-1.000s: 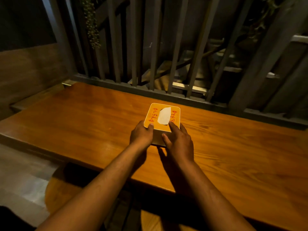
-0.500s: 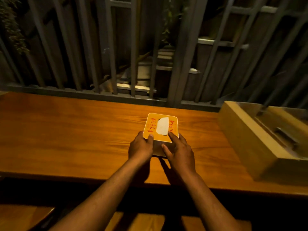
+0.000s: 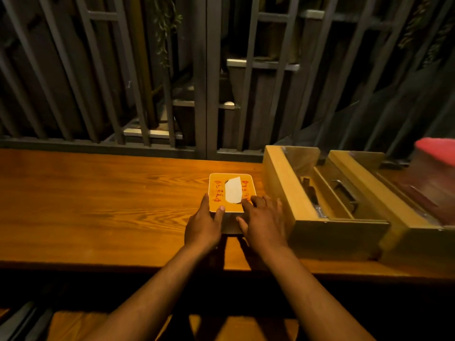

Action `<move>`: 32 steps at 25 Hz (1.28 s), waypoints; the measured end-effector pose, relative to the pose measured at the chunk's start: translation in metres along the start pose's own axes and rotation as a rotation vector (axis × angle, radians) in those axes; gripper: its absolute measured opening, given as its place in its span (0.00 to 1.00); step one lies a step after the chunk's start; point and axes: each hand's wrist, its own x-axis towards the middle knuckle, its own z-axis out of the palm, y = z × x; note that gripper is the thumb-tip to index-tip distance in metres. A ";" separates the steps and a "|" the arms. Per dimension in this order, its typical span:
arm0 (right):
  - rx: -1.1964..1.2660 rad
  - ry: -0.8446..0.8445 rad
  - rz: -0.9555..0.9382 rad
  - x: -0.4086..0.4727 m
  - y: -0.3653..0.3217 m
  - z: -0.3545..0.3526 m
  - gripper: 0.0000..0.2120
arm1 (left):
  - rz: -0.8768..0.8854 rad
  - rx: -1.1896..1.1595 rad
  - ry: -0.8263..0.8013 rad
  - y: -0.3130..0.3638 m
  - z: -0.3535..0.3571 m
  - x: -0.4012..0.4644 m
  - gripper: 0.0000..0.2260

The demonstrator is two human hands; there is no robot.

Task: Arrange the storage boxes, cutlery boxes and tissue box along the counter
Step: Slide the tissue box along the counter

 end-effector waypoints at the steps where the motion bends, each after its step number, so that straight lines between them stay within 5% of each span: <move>1: -0.008 -0.010 -0.026 0.000 0.004 -0.002 0.25 | 0.064 0.053 0.009 0.001 0.001 -0.003 0.28; 6: -0.048 -0.003 -0.083 0.012 0.015 0.000 0.24 | 0.338 0.434 -0.001 -0.008 -0.007 0.005 0.25; 10: -0.042 -0.053 -0.015 0.033 0.007 0.011 0.25 | 0.413 0.495 0.008 -0.005 -0.006 0.030 0.24; 22: -0.062 -0.216 0.183 0.177 0.012 0.047 0.40 | 0.416 0.586 -0.039 0.018 0.039 0.188 0.25; 32: -0.174 -0.343 0.158 0.215 0.025 0.048 0.48 | 0.471 0.715 -0.060 0.028 0.048 0.219 0.26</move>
